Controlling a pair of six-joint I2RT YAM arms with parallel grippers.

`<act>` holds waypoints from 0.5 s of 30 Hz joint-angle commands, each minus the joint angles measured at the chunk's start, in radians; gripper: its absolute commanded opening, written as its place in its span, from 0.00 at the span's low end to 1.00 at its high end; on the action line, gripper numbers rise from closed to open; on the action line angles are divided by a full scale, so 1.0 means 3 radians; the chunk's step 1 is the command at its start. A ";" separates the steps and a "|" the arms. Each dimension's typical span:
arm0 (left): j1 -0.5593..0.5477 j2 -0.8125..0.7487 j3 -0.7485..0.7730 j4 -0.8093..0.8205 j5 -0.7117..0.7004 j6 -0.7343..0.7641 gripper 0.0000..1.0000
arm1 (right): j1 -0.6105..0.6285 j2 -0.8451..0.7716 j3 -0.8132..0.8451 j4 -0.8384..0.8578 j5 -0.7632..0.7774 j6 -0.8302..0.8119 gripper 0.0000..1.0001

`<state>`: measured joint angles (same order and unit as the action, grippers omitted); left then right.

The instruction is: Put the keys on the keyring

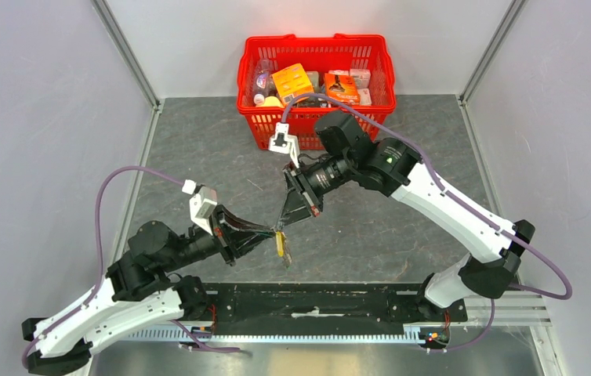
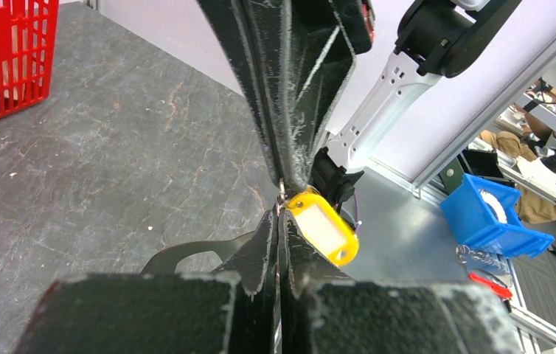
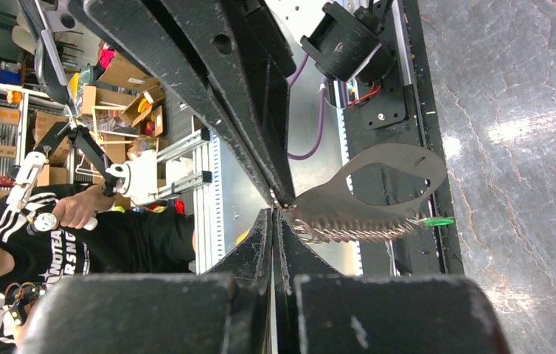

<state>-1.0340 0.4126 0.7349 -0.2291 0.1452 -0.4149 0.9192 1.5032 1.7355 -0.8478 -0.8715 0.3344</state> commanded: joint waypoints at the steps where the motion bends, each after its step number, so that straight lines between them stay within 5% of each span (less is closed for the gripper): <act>1: -0.0002 -0.0070 0.0035 0.0237 0.0100 0.0150 0.02 | 0.0014 0.0068 0.0185 -0.0001 0.0095 0.0027 0.00; 15: -0.0003 -0.0152 0.0041 0.0256 0.0068 0.0140 0.02 | 0.0014 -0.0044 0.0003 -0.0041 0.0118 0.0037 0.00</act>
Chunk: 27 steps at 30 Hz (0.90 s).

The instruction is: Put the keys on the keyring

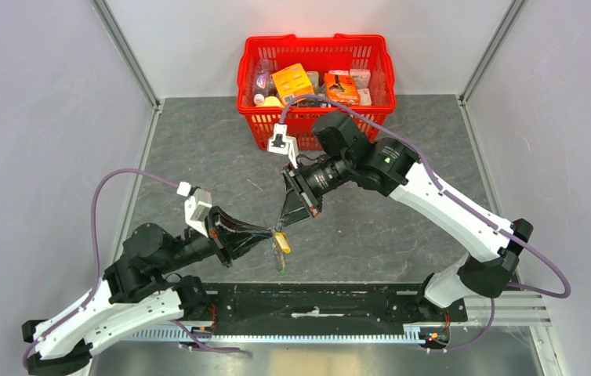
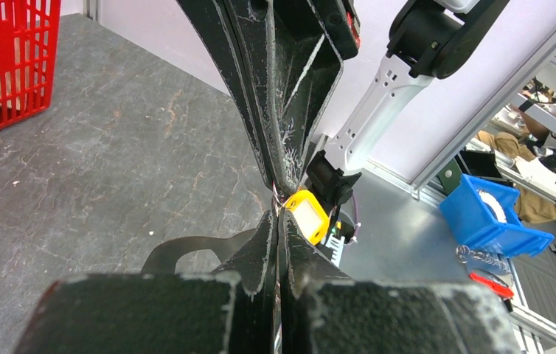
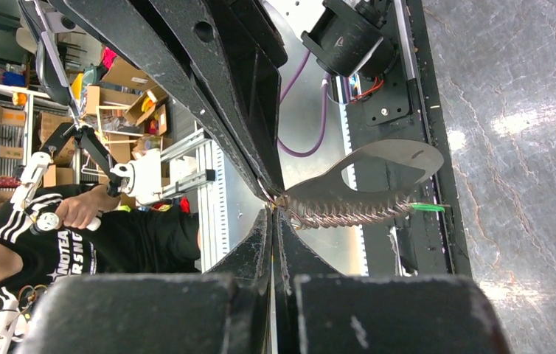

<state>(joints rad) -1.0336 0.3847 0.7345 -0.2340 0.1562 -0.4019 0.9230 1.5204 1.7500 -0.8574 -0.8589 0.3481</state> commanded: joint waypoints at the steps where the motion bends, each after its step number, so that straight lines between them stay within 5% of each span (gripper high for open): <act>1: -0.0004 -0.0064 0.0042 0.0283 0.0040 0.0085 0.02 | 0.0001 -0.0111 -0.0061 -0.0006 0.0076 -0.0013 0.00; 14: -0.0005 -0.0117 -0.0024 0.0538 0.0110 0.0012 0.02 | 0.0002 -0.0215 -0.0448 0.0328 -0.0293 0.0133 0.00; 23: -0.0005 -0.0125 -0.0039 0.0702 0.0152 -0.0095 0.02 | 0.0001 -0.0345 -0.0370 0.0420 -0.0368 0.0066 0.37; 27: -0.0002 -0.0147 -0.0055 0.0770 0.0194 -0.0167 0.02 | 0.0001 -0.0435 -0.0290 0.0398 -0.0279 -0.0041 0.44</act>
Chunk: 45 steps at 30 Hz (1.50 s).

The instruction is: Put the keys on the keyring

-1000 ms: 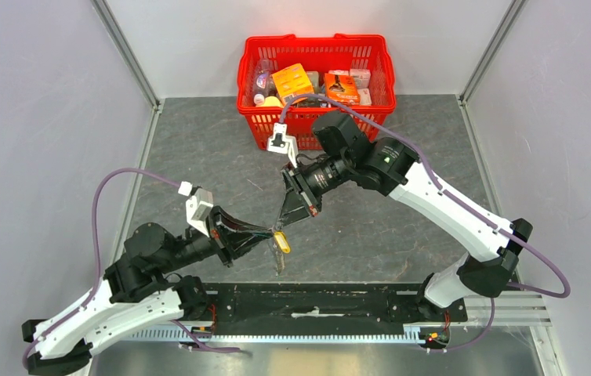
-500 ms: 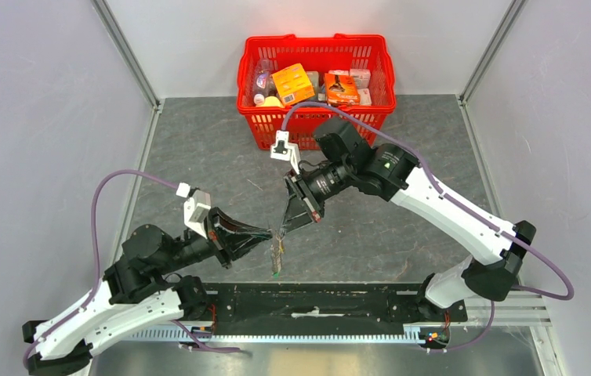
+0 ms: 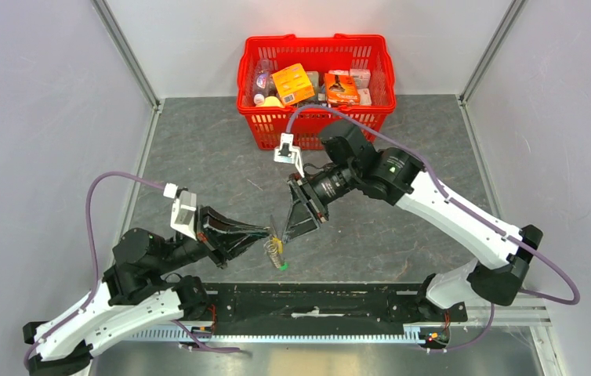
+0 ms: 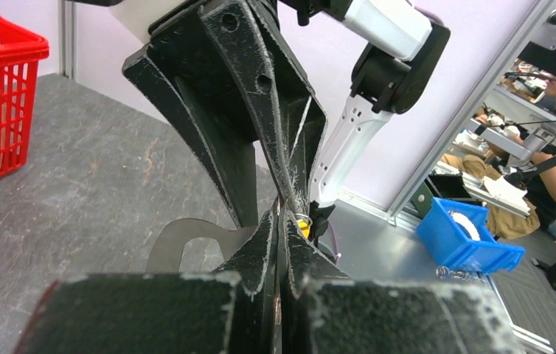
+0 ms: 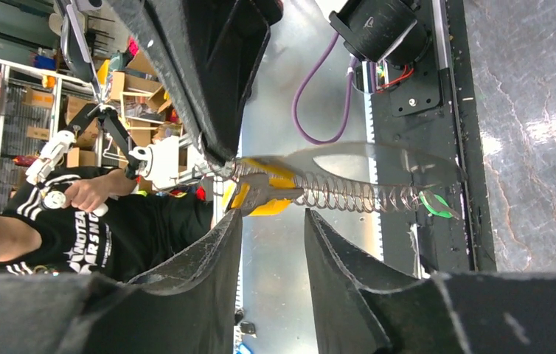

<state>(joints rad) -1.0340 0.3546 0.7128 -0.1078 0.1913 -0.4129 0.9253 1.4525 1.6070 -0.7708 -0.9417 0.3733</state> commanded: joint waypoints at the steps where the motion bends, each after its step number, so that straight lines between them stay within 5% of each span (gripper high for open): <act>1: -0.0005 -0.0047 0.0013 0.0434 0.0092 -0.0148 0.02 | -0.0006 -0.0240 0.0204 0.0112 0.0029 -0.0148 0.45; 16: -0.0003 0.0034 -0.0133 0.1013 0.0318 -0.0629 0.02 | -0.0004 -0.0449 0.0624 0.0088 0.0633 -0.0922 0.46; 45: -0.0004 0.0082 -0.0321 0.1478 -0.0066 -0.0891 0.02 | 0.0493 -0.0385 0.0493 0.0381 0.0852 -0.0948 0.33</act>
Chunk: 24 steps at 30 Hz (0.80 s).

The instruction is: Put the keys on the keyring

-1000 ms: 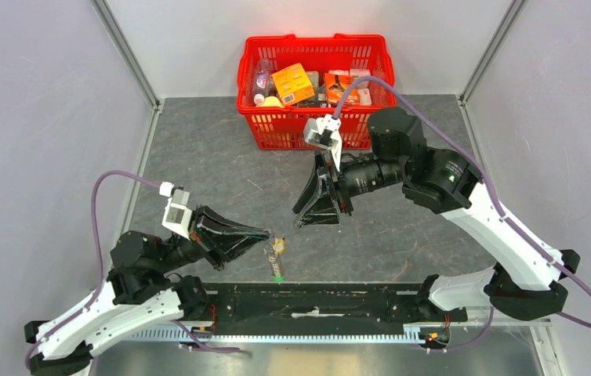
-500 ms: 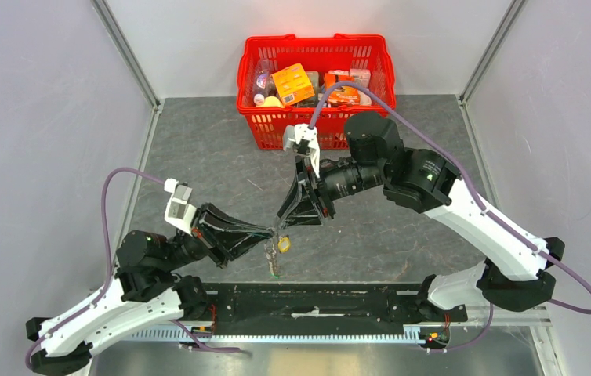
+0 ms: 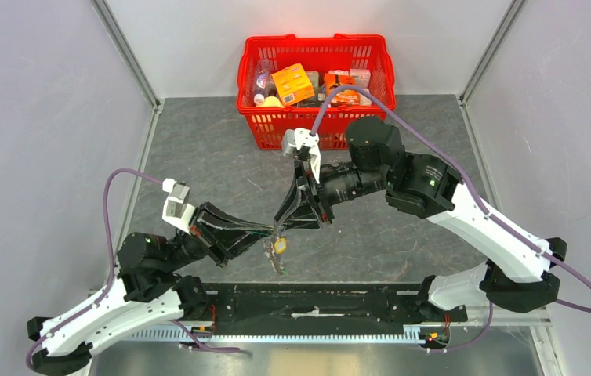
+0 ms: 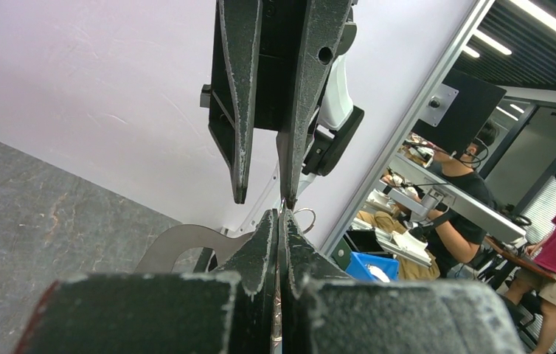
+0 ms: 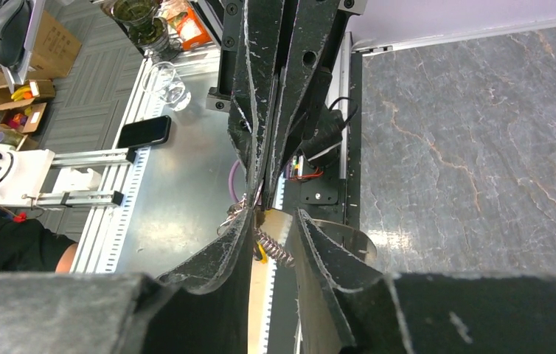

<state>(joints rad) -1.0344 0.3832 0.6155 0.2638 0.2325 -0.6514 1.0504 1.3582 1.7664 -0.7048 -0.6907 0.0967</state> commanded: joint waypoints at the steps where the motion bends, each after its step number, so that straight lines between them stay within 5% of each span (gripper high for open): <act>1: -0.0004 -0.0022 -0.0002 0.0237 -0.0214 -0.0104 0.02 | 0.0086 -0.0080 -0.0043 0.0170 0.0029 -0.0027 0.33; 24: -0.0003 -0.0129 -0.0025 0.0256 -0.0293 -0.0125 0.02 | 0.0114 -0.0171 -0.0158 0.0457 0.0231 0.0198 0.28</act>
<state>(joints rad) -1.0344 0.3614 0.6025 0.2722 0.1627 -0.6624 1.0782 1.3285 1.7336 -0.6125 -0.6327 0.1490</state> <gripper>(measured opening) 0.029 0.280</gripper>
